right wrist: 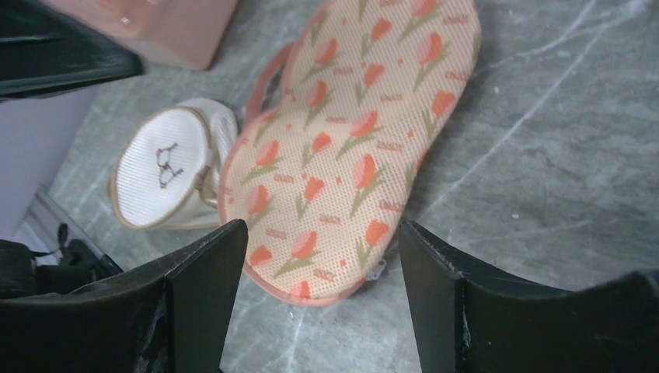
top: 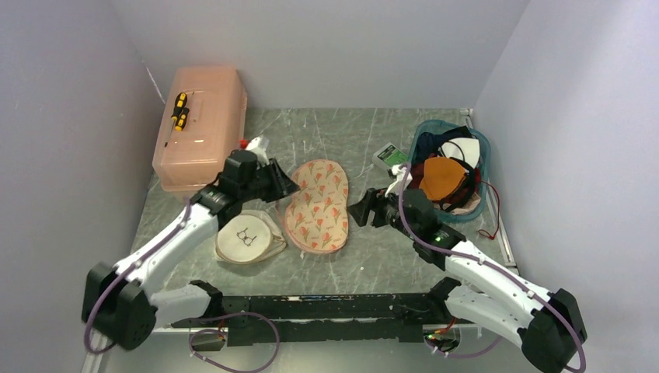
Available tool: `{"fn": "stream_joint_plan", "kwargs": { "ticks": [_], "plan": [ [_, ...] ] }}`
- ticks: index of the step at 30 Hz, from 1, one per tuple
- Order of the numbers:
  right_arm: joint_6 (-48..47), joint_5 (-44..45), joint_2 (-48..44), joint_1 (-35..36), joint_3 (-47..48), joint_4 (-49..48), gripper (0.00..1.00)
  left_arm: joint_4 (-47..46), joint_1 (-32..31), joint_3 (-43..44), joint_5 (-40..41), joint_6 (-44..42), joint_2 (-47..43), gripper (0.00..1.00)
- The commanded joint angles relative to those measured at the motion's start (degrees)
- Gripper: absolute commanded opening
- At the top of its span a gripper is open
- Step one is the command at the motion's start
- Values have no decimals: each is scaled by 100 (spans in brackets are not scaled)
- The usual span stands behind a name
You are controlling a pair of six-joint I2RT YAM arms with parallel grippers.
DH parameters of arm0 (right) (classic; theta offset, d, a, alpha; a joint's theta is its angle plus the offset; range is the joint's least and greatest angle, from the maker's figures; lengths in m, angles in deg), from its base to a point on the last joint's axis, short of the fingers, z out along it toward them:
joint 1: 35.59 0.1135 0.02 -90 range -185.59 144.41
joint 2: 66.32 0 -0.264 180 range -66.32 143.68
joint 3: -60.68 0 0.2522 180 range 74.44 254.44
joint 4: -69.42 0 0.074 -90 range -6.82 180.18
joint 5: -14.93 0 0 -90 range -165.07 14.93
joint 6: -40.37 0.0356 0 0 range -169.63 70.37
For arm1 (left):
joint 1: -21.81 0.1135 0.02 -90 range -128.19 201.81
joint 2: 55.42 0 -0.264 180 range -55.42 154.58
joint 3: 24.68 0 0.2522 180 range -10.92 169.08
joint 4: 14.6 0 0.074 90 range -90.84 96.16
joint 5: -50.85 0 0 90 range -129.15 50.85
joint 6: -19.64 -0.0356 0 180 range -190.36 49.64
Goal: Unzip the laundry bag and remove the bra
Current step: Adjust the laundry bag at the center of the board, then move the laundry bag to the center of the board.
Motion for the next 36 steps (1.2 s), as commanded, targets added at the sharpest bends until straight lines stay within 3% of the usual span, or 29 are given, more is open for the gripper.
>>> {"fn": "stream_joint_plan", "kwargs": {
  "ticks": [1, 3, 10, 15, 21, 29, 34, 36],
  "plan": [
    [399, -48, -190, 21, -572, -1583, 75, -1071, -19, 341, -1334, -287, 1307, 12],
    [571, -59, -104, 18, -902, -2069, 75, -1330, -25, 300, -1554, -85, 1874, 3],
    [851, -284, 727, -52, -759, -1778, 76, -1730, -25, -351, -779, 275, 2509, 3],
    [1181, -199, 1085, -129, -1043, -2426, 77, -2013, -25, -723, -442, 380, 2498, 3],
    [1311, -195, 1452, -235, -900, -2440, 80, -1890, -26, -848, -228, 403, 2680, 3],
    [1225, -77, 1416, -484, -493, -1938, 86, -1688, -40, -562, -654, 332, 1668, 3],
    [1249, -170, 1704, -721, -276, -1832, 86, -933, -86, -565, -272, 145, 520, 5],
    [1200, -169, 1909, -770, -188, -1903, 85, -553, -88, -575, -3, 44, 45, 11]
  ]
}}
